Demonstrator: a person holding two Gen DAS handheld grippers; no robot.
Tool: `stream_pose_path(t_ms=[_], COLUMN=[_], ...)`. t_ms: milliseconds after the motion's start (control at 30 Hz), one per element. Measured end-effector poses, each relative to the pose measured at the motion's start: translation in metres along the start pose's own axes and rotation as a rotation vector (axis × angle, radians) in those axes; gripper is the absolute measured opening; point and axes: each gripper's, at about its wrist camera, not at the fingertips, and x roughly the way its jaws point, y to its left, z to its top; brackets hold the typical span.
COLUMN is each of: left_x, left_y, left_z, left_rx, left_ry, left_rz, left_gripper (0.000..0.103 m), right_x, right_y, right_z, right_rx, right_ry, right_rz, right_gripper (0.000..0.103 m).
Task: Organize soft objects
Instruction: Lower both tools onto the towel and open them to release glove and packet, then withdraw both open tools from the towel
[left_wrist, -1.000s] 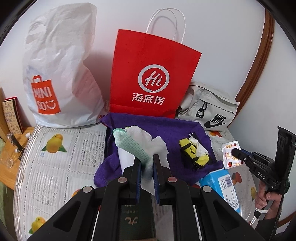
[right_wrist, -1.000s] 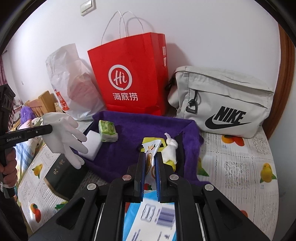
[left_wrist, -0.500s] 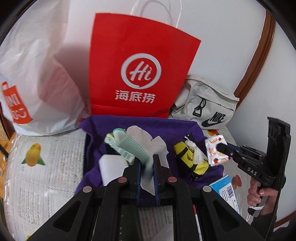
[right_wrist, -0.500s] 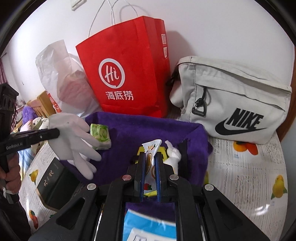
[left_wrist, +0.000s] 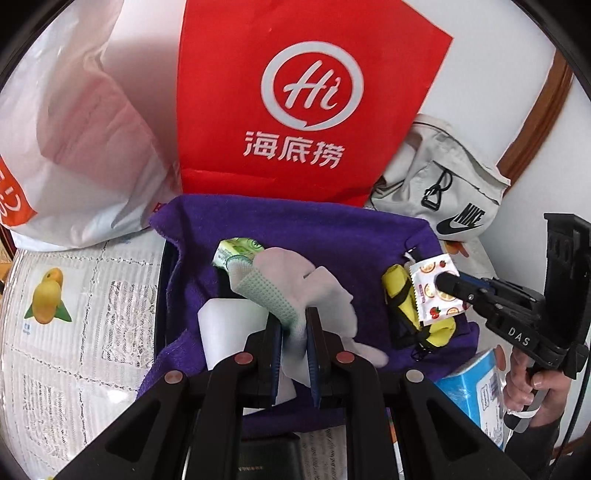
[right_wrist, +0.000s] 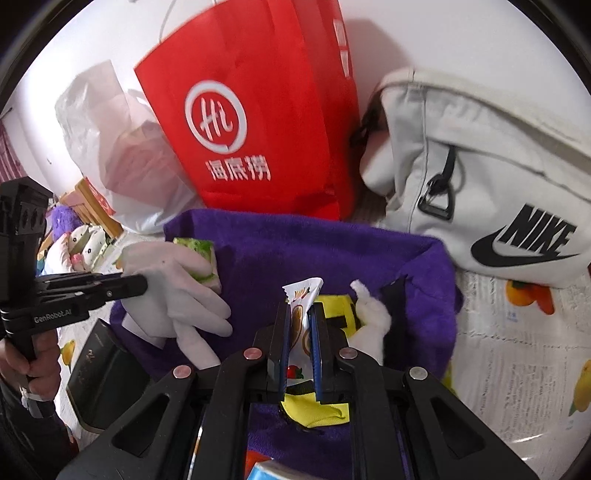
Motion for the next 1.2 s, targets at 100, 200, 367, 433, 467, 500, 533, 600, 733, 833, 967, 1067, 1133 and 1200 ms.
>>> stream_pose_path(t_ms=[100,200,367,433,467,500,533,600,733,833,967,1067,1133,1200], left_x=[0.004,0.008,0.012,0.014,0.014,0.015,0.016,0.017,0.017,0.016,0.009,0.001,-0.005,-0.011], left_y=[0.001,0.002,0.001,0.001,0.001,0.0,0.0,0.0,0.0,0.001,0.0,-0.003,-0.003,-0.003], left_z=[0.001,0.003,0.004,0.004,0.003,0.004,0.004,0.003,0.004,0.003,0.001,0.0,0.0,-0.001], left_rx=[0.002,0.0,0.005,0.006,0.007,0.009,0.01,0.014,0.012,0.013,0.023,0.037,0.035,0.032], left_ry=[0.005,0.008,0.016,0.02,0.022,0.024,0.027,0.031,0.034,0.035,0.032,0.019,0.015,0.007], left_rz=[-0.001,-0.003,-0.005,-0.005,-0.004,-0.005,-0.005,-0.006,-0.008,-0.001,0.028,0.063,0.074,0.075], left_gripper=[0.013,0.013,0.013,0.013,0.013,0.014,0.015,0.016,0.025,0.033,0.057,0.06,0.061,0.062], right_x=[0.007,0.012,0.014,0.017,0.018,0.019,0.021,0.021,0.023,0.023,0.018,0.009,0.003,-0.009], right_y=[0.0,0.0,0.004,0.005,0.005,0.005,0.005,0.005,0.005,0.006,0.009,0.013,0.016,0.022], right_z=[0.0,0.001,0.005,0.007,0.008,0.008,0.007,0.007,0.008,0.007,0.005,0.004,0.004,0.001], right_rx=[-0.001,0.0,0.002,0.0,-0.001,-0.002,-0.005,-0.013,-0.031,-0.05,-0.064,-0.069,-0.07,-0.074], right_ry=[0.021,0.032,0.027,0.029,0.034,0.04,0.045,0.052,0.061,0.066,0.05,0.026,0.015,-0.008], right_rz=[-0.002,0.002,0.012,0.015,0.012,0.009,0.001,-0.02,-0.063,-0.094,-0.134,-0.163,-0.17,-0.171], right_gripper=[0.011,0.011,0.011,0.011,0.011,0.013,0.014,0.017,0.026,0.039,0.06,0.07,0.07,0.07])
